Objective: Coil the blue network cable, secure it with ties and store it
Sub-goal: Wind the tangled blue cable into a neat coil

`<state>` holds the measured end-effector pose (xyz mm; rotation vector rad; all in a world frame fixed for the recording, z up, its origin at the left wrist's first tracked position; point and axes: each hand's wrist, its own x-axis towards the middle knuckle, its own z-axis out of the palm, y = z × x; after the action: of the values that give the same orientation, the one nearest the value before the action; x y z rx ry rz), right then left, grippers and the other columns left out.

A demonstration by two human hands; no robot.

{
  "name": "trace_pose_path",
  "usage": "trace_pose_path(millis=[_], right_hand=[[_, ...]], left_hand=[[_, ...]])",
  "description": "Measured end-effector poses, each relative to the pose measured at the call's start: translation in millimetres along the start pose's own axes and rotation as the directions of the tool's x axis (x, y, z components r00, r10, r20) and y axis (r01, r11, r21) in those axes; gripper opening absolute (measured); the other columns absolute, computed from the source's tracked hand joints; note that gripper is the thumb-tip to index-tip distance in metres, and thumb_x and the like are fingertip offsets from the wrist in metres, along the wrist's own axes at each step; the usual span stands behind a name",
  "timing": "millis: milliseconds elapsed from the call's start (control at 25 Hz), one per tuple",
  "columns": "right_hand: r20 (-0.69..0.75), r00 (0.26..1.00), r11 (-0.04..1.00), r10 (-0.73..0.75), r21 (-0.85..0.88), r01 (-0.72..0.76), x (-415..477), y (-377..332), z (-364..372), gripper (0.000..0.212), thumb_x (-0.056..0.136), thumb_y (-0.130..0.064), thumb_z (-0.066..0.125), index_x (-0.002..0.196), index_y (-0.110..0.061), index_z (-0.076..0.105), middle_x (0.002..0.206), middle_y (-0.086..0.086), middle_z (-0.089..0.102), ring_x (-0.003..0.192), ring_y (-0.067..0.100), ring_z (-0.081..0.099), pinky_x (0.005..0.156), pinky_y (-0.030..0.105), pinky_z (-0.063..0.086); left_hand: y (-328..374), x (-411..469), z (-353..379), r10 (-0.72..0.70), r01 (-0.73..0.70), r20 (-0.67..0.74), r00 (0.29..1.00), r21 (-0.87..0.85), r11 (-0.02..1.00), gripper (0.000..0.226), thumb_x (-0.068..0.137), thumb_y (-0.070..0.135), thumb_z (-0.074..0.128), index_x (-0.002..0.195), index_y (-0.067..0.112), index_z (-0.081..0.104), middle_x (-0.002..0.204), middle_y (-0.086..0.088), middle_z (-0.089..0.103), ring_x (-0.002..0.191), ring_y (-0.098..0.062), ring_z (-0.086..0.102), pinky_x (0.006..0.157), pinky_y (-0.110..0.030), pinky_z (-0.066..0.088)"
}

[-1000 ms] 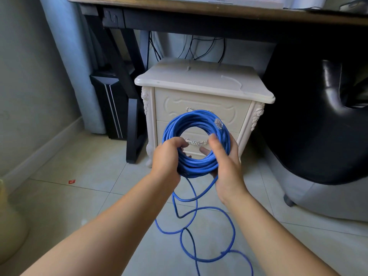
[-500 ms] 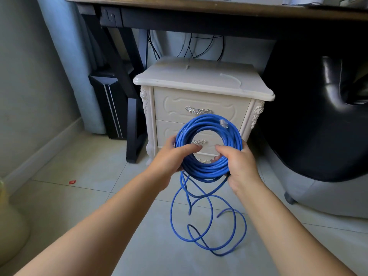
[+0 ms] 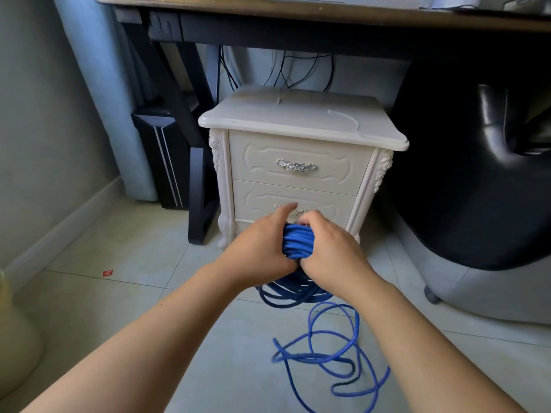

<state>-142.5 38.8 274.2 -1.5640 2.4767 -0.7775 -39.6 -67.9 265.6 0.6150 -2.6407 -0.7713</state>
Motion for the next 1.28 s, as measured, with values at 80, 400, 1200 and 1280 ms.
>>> trace_pose_path(millis=[80, 400, 1200, 1280], right_hand=[[-0.039, 0.999, 0.999, 0.012, 0.051, -0.01, 0.3, 0.4, -0.2, 0.044, 0.078, -0.009, 0.06, 0.115, -0.025, 0.041, 0.105, -0.004, 0.059, 0.091, 0.023, 0.055, 0.064, 0.027, 0.025], [-0.026, 0.992, 0.737, 0.123, 0.672, -0.073, 1.8, 20.2, -17.6, 0.051, 0.074, -0.017, 0.08, 0.117, -0.037, 0.059, 0.109, -0.015, 0.068, 0.098, 0.002, 0.066, 0.086, 0.023, 0.05], [-0.051, 0.872, 0.391, 0.487, 0.905, -0.166, 10.9, 15.5, -0.4, 0.031, 0.058, 0.001, 0.059, 0.087, -0.012, 0.056, 0.06, -0.001, 0.053, 0.058, 0.019, 0.049, 0.067, 0.037, 0.046], [-0.144, 0.91, 0.699, 0.39, 0.689, -0.191, 8.4, 16.7, -6.8, 0.035, 0.062, -0.003, 0.065, 0.092, -0.02, 0.059, 0.072, -0.005, 0.06, 0.066, 0.018, 0.054, 0.067, 0.03, 0.045]], left_hand=[[3.5, 1.7, -2.0, -0.022, 0.024, -0.065, 0.998, 0.023, 0.999, 0.041, 0.074, 0.017, 0.063, 0.114, 0.021, 0.057, 0.094, 0.006, 0.064, 0.083, -0.016, 0.059, 0.066, -0.026, 0.044], [2.4, 9.8, -16.3, -0.364, 0.272, -0.038, 0.931, -0.593, 0.758, 0.016, 0.065, 0.01, 0.07, 0.073, 0.015, 0.058, 0.059, 0.0, 0.053, 0.058, -0.02, 0.049, 0.061, -0.031, 0.04], [-4.2, 8.0, -12.7, -0.441, 0.404, 0.217, 0.871, -0.827, 0.391, 0.032, 0.081, 0.009, 0.073, 0.11, 0.015, 0.064, 0.098, -0.007, 0.069, 0.088, -0.022, 0.065, 0.078, -0.03, 0.051], [-9.3, 9.2, -15.9, -0.338, 0.25, 0.029, 0.941, -0.733, 0.632, 0.061, 0.077, 0.006, 0.077, 0.13, 0.026, 0.054, 0.114, 0.005, 0.066, 0.099, -0.008, 0.065, 0.083, -0.021, 0.052]])
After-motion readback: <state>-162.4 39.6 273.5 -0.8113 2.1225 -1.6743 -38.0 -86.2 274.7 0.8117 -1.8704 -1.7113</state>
